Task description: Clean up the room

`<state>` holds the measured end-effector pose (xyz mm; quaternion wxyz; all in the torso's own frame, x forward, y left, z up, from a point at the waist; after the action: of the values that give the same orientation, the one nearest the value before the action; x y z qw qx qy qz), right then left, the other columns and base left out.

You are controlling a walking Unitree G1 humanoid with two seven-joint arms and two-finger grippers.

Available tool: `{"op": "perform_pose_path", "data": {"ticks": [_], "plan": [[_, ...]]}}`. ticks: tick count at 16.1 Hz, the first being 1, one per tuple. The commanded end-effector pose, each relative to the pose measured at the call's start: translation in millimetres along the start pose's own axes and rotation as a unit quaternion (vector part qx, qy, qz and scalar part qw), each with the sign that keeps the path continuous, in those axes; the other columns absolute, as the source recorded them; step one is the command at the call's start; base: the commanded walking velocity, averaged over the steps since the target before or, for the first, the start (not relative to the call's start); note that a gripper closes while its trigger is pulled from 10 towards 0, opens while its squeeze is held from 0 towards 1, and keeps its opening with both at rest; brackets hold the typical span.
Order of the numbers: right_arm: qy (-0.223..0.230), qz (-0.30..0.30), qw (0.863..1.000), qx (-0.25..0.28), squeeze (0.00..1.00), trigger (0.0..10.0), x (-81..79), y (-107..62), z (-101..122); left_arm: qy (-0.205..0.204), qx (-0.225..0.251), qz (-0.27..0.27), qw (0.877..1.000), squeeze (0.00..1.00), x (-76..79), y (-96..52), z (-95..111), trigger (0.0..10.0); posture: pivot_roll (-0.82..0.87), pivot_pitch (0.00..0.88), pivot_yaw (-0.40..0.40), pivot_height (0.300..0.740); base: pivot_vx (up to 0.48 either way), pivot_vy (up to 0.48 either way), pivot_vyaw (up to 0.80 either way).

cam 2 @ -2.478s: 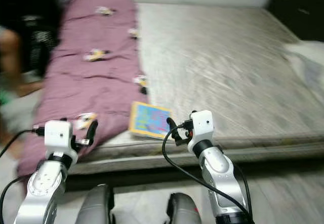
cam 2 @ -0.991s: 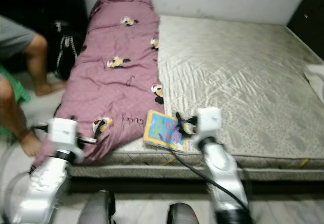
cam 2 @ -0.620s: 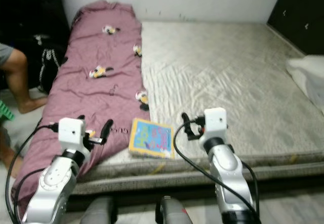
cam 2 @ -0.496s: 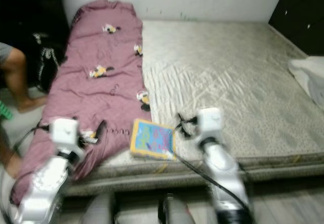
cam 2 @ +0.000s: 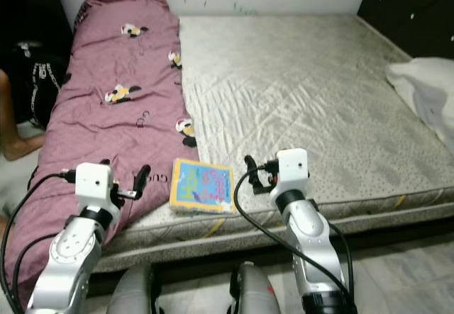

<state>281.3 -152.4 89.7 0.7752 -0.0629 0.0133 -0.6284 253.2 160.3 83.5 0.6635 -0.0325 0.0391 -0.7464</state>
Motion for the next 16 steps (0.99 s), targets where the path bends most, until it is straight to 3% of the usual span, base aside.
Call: {"op": "perform_pose_path", "data": {"ticks": [1, 4, 12, 16], "plan": [[-0.003, -0.002, 1.000, 0.009, 0.00, 10.0, 1.2, -0.1, 3.8, 0.011, -0.005, 0.012, 1.000, 0.00, -2.4, 0.4, -1.6, 10.0, -0.07, 0.000, -0.057, 0.587, 0.000, 0.000, 0.00], [-0.006, -0.002, 1.000, 0.009, 0.00, 10.0, 1.0, -0.3, 3.7, 0.013, -0.006, 0.022, 1.000, 0.00, -4.0, 1.3, -2.1, 10.0, -0.07, 0.000, -0.057, 0.562, 0.000, 0.000, 0.00], [-0.012, 0.005, 1.000, 0.005, 0.00, 10.0, 0.7, 0.9, 1.9, 0.002, -0.005, 0.029, 1.000, 0.00, -8.9, 0.9, -2.2, 10.0, -0.06, 0.000, -0.066, 0.562, 0.000, 0.000, 0.00], [-0.013, 0.005, 1.000, 0.006, 0.00, 10.0, 1.2, 2.0, 2.7, -0.004, -0.003, 0.030, 1.000, 0.00, -8.9, 0.4, -2.1, 10.0, -0.06, 0.000, -0.071, 0.562, 0.351, 0.000, 0.00]]}}
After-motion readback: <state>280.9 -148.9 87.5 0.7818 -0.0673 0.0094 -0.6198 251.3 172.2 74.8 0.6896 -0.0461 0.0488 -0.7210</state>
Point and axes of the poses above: a point about 5 cm out from each wrist's last joint towards the gripper, its own y axis pointing out of the wrist towards the gripper, its own z axis along the axis of the wrist's last joint, x = y × z, the point moved 1 cm from there along y, pointing out of the wrist towards the gripper, and after that the axes turned 4 degrees about -y, right-handed, at the moved point
